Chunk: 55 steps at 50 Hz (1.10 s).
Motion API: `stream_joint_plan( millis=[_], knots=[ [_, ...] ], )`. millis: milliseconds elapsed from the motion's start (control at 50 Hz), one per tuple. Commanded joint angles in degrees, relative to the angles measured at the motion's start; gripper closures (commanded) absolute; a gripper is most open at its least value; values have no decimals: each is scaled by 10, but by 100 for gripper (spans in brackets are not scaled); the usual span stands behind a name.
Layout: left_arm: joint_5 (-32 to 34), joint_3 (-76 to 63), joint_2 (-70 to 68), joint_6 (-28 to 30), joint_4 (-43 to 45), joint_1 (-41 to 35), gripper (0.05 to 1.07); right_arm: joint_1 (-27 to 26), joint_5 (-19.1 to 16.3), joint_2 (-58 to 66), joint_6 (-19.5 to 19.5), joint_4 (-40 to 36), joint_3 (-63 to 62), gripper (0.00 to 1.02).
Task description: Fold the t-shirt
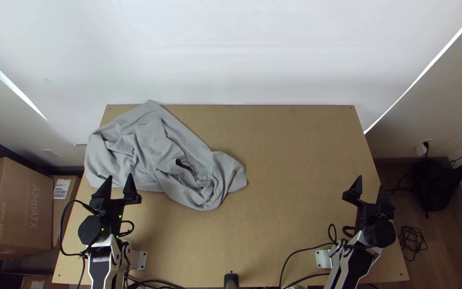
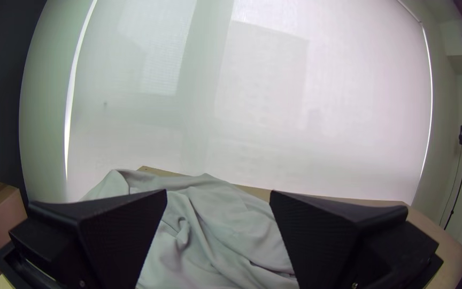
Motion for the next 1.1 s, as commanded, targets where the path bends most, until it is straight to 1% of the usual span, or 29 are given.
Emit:
stream_joint_plan(
  millis=[0, 900, 960, 1040, 1080],
  knots=[
    [-2, -21, -3, 3, -15, 3, 10, -4, 2, -3, -4, -5, -6, 4],
    [-2, -21, -3, 3, -15, 3, 10, -4, 2, -3, -4, -5, -6, 4],
    [-2, -21, -3, 3, -15, 3, 10, 0, 1, -3, 12, -5, -6, 4],
    [-2, -21, -3, 3, -15, 3, 10, 14, 1, -3, 54, -5, -6, 4],
    [-2, -21, -3, 3, -15, 3, 10, 18, 1, -3, 56, -5, -6, 4]
  ],
)
